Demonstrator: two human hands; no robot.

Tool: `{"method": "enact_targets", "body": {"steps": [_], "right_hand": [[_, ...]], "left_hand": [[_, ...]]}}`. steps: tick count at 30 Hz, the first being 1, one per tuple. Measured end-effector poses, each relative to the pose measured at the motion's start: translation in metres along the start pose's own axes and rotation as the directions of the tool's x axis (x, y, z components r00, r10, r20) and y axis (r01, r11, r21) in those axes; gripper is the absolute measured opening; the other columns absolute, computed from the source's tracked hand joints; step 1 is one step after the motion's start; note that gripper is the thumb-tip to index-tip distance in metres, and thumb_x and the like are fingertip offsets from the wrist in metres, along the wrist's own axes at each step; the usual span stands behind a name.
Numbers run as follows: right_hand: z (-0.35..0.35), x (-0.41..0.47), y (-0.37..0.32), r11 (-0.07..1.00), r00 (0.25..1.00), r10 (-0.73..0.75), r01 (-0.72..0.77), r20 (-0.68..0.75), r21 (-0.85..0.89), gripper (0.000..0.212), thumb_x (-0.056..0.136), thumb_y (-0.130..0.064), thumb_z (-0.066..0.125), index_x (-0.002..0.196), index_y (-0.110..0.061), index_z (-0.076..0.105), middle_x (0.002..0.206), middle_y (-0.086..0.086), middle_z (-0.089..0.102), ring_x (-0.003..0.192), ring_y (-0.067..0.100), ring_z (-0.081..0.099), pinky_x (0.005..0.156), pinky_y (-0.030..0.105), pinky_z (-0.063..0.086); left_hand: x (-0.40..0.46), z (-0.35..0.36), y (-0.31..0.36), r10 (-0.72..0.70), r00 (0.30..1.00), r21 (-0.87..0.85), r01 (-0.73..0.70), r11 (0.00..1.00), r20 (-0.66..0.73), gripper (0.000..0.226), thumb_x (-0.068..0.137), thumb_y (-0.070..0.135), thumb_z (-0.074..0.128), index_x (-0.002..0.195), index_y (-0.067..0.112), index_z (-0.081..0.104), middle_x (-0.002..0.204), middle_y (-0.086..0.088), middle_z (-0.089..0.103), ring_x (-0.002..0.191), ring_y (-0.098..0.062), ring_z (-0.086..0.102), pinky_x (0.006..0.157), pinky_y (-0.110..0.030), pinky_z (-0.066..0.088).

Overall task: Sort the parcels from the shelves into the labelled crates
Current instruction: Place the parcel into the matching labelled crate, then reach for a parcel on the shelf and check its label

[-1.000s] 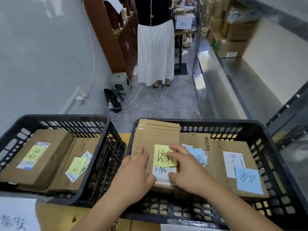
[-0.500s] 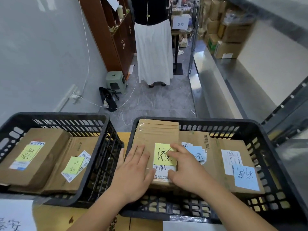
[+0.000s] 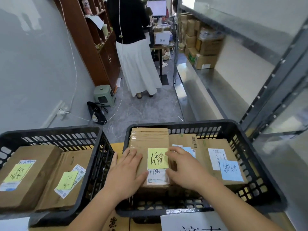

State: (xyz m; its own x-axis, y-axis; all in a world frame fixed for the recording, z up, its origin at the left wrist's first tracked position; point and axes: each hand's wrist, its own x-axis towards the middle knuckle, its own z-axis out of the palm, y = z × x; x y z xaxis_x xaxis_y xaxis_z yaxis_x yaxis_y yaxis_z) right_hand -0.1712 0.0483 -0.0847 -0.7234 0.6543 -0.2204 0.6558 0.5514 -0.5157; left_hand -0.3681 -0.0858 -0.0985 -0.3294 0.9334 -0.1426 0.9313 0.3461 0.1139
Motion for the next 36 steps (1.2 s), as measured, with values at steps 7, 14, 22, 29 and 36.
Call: {"method": "enact_targets", "body": {"steps": [7,14,22,29,36], "right_hand": [[-0.025,-0.065,-0.005,0.977,0.974,0.163,-0.182,-0.160,-0.112,0.069,0.095,-0.052,0.057,0.157,-0.035,0.032,0.167,-0.010,0.021,0.151,0.018,0.024,0.121,0.041,0.031],[-0.019,-0.158,-0.016,0.875,0.859,0.393,-0.459,-0.327,-0.153,0.072,0.094,-0.060,0.052,0.157,-0.035,0.029,0.166,-0.002,0.025,0.150,0.026,0.025,0.121,0.047,0.028],[0.013,-0.302,-0.023,0.701,0.622,0.654,-0.712,-0.431,0.038,0.071,0.095,-0.056,0.055,0.157,-0.033,0.030,0.167,-0.002,0.023,0.150,0.025,0.026,0.120,0.043,0.029],[0.040,-0.424,-0.024,0.555,0.426,0.771,-0.814,-0.473,0.171,0.069,0.095,-0.057,0.056,0.156,-0.035,0.032,0.167,-0.002,0.022,0.151,0.026,0.024,0.121,0.043,0.027],[0.071,-0.548,-0.011,0.443,0.276,0.824,-0.859,-0.496,0.258,0.073,0.094,-0.061,0.053,0.157,-0.034,0.030,0.167,-0.001,0.023,0.151,0.024,0.024,0.120,0.043,0.028]], "left_hand": [[0.000,-0.016,0.017,0.229,0.973,0.026,-0.228,0.973,-0.027,0.078,0.092,0.074,0.024,0.160,0.037,0.011,0.170,0.006,-0.005,0.155,-0.019,-0.013,0.126,-0.047,-0.004],[-0.018,-0.029,0.065,0.535,0.844,0.001,-0.535,0.845,-0.044,0.076,0.094,0.072,0.031,0.160,0.038,0.013,0.170,0.005,-0.001,0.156,-0.021,-0.009,0.126,-0.046,-0.003],[-0.071,-0.017,0.157,0.804,0.594,0.022,-0.804,0.594,0.002,0.084,0.086,0.081,0.014,0.159,0.038,0.014,0.170,0.004,0.004,0.156,-0.022,-0.006,0.125,-0.050,-0.001],[-0.153,-0.004,0.251,0.925,0.379,0.021,-0.925,0.378,0.040,0.088,0.081,0.080,0.010,0.159,0.039,0.020,0.170,0.004,0.007,0.157,-0.021,-0.002,0.126,-0.049,0.002],[-0.252,0.017,0.337,0.963,0.243,0.003,-0.970,0.244,0.114,0.095,0.074,0.082,0.004,0.159,0.039,0.015,0.170,0.004,0.005,0.156,-0.021,-0.002,0.126,-0.045,0.002]]}}
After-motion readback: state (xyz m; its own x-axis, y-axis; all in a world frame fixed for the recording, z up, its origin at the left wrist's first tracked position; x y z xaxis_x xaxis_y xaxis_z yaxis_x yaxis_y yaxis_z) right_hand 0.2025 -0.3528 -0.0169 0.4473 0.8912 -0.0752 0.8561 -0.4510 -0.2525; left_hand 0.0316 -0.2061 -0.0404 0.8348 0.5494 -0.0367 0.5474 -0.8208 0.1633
